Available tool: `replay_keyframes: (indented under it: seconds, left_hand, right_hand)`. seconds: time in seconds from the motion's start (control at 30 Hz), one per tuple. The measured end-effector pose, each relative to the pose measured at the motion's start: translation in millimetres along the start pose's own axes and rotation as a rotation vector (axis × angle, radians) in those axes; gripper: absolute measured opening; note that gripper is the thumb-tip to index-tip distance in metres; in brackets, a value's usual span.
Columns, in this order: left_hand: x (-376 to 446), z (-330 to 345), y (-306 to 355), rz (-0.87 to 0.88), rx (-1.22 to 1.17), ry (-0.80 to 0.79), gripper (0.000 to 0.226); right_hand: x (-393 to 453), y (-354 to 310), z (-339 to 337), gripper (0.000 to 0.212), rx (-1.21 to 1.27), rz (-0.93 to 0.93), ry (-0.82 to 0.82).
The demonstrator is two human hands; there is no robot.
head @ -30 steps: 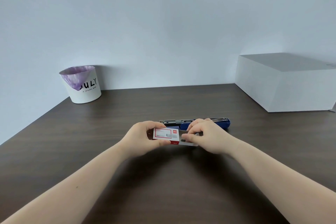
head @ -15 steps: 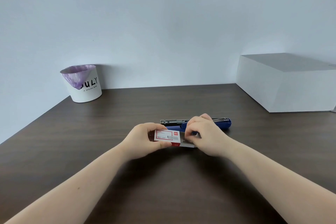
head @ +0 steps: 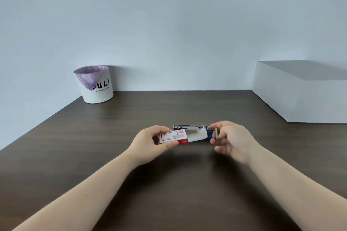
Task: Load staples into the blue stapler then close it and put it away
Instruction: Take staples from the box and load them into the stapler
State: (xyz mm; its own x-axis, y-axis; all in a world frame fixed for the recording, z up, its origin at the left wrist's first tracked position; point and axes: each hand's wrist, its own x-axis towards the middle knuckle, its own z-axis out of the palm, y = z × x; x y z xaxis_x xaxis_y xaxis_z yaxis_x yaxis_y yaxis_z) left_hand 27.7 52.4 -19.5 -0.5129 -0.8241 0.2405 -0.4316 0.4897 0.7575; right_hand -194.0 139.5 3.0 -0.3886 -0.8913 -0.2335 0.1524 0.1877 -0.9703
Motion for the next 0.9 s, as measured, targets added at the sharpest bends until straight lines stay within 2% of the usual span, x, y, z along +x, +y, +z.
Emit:
replay_keyframes:
  seconds: [0.1,0.2,0.37,0.57,0.7,0.9]
  left_hand:
    - [0,1,-1,-0.001,-0.005,-0.011,0.032]
    - [0,2,0,0.0,-0.008,-0.012,0.035]
    - [-1,5,2,0.0,-0.028,-0.012,0.031]
    - [-2,9,2,0.055,0.073,-0.025,0.046]
    - [-2,11,3,0.056,0.104,-0.023,0.06]
    - [-4,15,4,0.029,0.138,-0.026,0.049]
  right_hand:
    - [-1,2,0,0.034,0.105,0.145,-0.034]
    - [-3,1,4,0.014,0.018,0.197,-0.103]
    - [-4,5,10,0.015,-0.136,0.093,-0.164]
    - [-4,11,16,0.007,-0.342,-0.08,-0.05]
    - [-4,10,17,0.004,-0.416,-0.073,-0.013]
    - [-8,8,16,0.013,-0.489,-0.086,-0.008]
